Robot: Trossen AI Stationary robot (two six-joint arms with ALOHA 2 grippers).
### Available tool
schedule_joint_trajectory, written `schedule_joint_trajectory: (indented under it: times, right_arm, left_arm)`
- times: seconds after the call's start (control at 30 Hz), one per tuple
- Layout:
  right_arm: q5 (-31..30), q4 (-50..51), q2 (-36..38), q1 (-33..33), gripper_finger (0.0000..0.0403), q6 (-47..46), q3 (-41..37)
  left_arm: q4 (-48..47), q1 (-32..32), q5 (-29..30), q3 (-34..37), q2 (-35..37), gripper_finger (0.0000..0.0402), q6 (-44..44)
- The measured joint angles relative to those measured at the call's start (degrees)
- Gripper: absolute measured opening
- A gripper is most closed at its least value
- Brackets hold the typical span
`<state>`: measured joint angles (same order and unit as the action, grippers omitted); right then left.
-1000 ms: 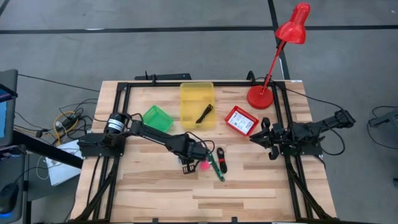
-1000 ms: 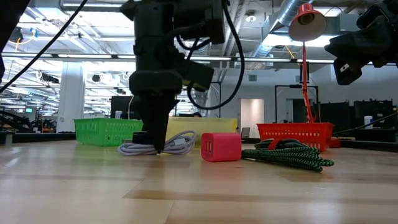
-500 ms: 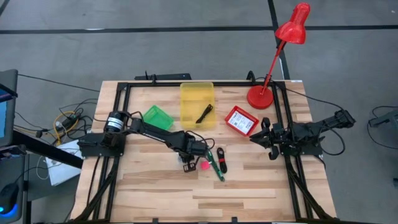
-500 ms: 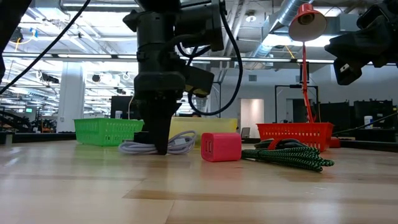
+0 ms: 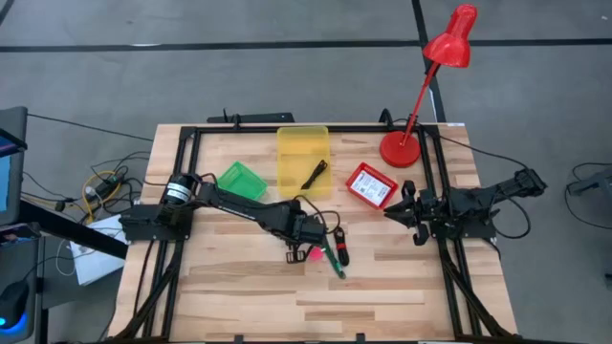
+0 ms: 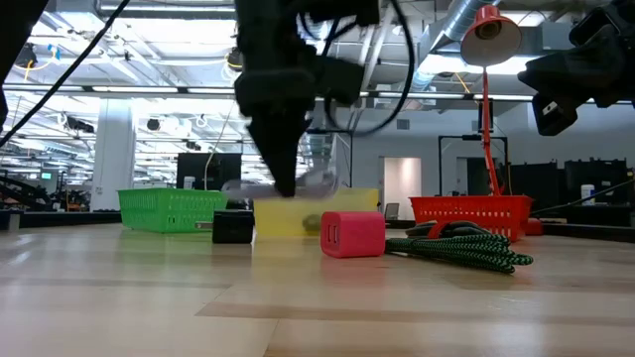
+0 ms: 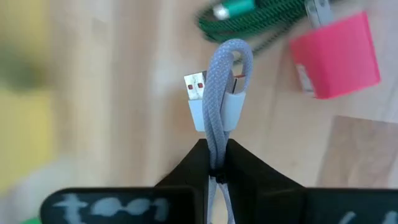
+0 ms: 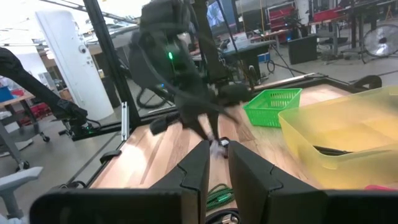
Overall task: Pick and place items into bin
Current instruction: Put the white charger cable into the yellow bin
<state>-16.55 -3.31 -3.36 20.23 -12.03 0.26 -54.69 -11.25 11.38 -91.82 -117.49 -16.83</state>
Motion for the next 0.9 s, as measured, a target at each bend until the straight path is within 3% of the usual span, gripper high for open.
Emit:
schedule_joint_trajectory:
  times: [0.23, 0.33, 0.5, 0.9]
  right_arm:
    - [0.0, 0.0, 0.0, 0.0, 0.0054, 0.0, 0.0]
    - [0.0, 0.0, 0.0, 0.0, 0.0054, 0.0, 0.0]
    - [0.0, 0.0, 0.0, 0.0, 0.0054, 0.0, 0.0]
    - [0.0, 0.0, 0.0, 0.0, 0.0054, 0.0, 0.0]
  left_arm:
    - [-14.3, 1.8, 16.0, -12.7, 0.1, 0.0018, 5.3]
    - [-18.1, 4.3, 20.1, -17.8, 0.1, 0.0016, 7.5]
    - [-18.8, 9.9, 20.7, -22.6, 0.2, 0.0015, 13.6]
    - [-9.8, 22.8, 17.5, -22.9, 0.2, 0.0043, 17.5]
